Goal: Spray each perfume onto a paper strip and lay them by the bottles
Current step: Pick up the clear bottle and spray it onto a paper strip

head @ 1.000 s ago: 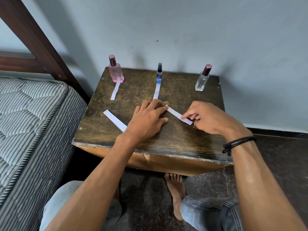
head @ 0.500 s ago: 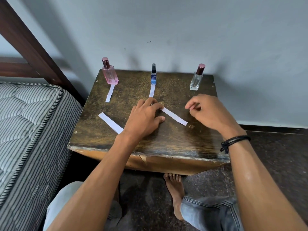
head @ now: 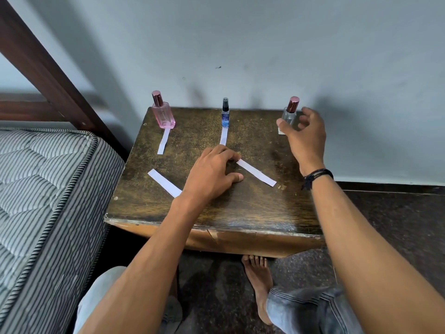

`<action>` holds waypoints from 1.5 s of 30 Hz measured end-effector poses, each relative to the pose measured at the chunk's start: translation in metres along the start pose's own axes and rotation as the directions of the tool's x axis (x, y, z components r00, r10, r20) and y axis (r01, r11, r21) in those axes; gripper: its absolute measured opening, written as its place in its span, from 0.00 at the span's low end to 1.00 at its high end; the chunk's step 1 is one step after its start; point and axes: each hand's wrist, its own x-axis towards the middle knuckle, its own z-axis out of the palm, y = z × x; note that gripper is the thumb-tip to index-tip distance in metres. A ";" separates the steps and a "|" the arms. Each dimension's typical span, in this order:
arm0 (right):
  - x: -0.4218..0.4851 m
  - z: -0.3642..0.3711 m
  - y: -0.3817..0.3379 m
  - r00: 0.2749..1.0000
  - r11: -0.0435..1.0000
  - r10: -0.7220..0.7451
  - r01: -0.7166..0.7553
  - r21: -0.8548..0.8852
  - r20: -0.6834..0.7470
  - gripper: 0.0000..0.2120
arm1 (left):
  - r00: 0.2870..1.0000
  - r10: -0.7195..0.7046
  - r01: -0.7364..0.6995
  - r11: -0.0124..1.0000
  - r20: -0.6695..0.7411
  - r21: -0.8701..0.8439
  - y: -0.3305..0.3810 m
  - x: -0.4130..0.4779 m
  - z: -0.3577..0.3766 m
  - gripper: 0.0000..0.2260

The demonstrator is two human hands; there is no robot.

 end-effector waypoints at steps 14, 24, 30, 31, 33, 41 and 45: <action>0.016 0.007 0.003 0.999 0.997 -0.042 0.044 -0.066 0.032 0.35 | 0.746 -0.591 0.661 0.713 -0.307 0.233 -0.041 -0.032 -0.084 0.19; 0.020 0.002 0.001 0.997 0.995 -0.022 0.028 -0.091 0.067 0.35 | 0.824 -0.547 0.567 0.795 -0.151 0.215 -0.049 -0.035 -0.080 0.07; 0.019 0.003 0.001 0.994 0.982 -0.052 0.068 -0.175 0.095 0.18 | 0.836 -0.532 0.549 0.822 -0.138 0.155 -0.058 -0.033 -0.080 0.05; 0.019 0.004 0.001 0.994 0.979 -0.059 0.077 -0.186 0.096 0.15 | 0.834 -0.535 0.552 0.820 -0.138 0.153 -0.059 -0.033 -0.081 0.05; 0.018 0.004 0.001 0.993 0.976 -0.065 0.083 -0.199 0.095 0.14 | 0.822 -0.552 0.569 0.810 -0.138 0.144 -0.060 -0.033 -0.082 0.06; 0.018 0.004 -0.001 0.994 0.977 -0.056 0.073 -0.198 0.090 0.14 | 0.822 -0.556 0.569 0.809 -0.123 0.145 -0.062 -0.032 -0.083 0.06; 0.016 0.002 -0.002 0.993 0.979 -0.057 0.075 -0.189 0.099 0.14 | 0.824 -0.549 0.565 0.814 -0.137 0.139 -0.060 -0.032 -0.083 0.05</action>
